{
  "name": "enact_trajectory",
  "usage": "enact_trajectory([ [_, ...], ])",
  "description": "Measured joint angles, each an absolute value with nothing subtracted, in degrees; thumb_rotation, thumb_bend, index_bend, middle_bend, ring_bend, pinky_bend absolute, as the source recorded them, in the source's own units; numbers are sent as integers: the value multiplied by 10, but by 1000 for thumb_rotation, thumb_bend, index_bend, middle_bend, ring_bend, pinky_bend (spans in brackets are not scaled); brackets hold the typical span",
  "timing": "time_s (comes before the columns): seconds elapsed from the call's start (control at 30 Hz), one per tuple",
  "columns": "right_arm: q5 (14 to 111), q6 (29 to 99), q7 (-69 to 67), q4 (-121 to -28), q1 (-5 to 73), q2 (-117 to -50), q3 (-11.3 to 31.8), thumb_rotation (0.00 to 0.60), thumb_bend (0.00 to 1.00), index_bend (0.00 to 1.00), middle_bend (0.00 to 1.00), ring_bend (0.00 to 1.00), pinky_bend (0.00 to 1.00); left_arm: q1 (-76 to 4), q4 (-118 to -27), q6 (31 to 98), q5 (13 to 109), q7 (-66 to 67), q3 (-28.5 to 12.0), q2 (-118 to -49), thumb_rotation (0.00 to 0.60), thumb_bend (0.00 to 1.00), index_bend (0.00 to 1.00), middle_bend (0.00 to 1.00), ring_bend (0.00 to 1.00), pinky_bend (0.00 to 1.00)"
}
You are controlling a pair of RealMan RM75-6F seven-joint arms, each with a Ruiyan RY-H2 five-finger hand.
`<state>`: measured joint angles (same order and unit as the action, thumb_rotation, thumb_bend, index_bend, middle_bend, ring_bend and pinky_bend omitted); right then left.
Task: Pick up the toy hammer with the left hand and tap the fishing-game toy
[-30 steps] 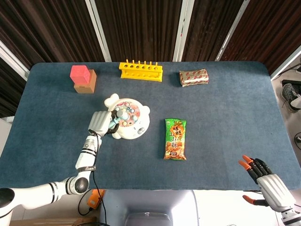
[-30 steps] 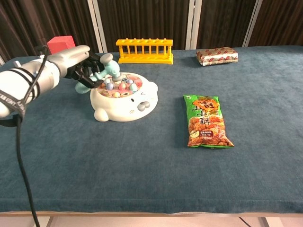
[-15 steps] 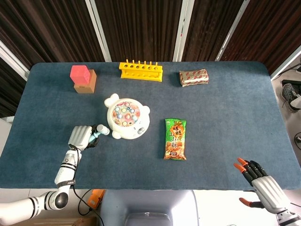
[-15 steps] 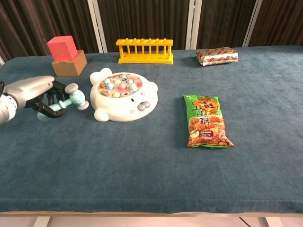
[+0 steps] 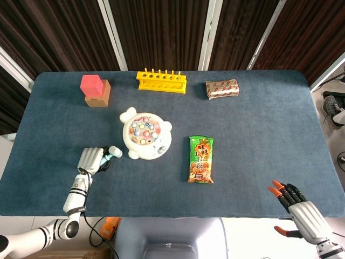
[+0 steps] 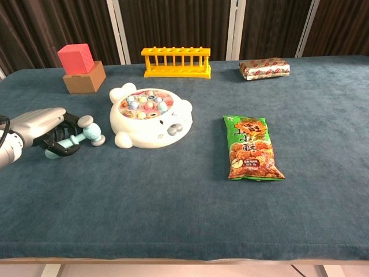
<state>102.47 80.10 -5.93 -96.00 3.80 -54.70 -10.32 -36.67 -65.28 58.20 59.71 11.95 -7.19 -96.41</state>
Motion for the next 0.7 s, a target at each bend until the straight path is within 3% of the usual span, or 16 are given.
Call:
enact_trajectory([
  [0.17, 1024, 802, -59, -961, 38, -547, -103, 600, 153, 0, 0, 0, 0, -364, -626, 575, 635, 78, -69, -968, 600, 564, 661, 733, 514, 319],
  [0.47, 1023, 803, -59, -961, 37, -547, -103, 600, 154, 0, 0, 0, 0, -360, -606, 548, 651, 67, -67, -969, 600, 531, 490, 544, 380, 182],
  [0.7, 1021, 803, -59, -961, 37, -546, -103, 600, 154, 0, 0, 0, 0, -358, -602, 543, 663, 70, -68, -966, 600, 507, 390, 410, 301, 130],
])
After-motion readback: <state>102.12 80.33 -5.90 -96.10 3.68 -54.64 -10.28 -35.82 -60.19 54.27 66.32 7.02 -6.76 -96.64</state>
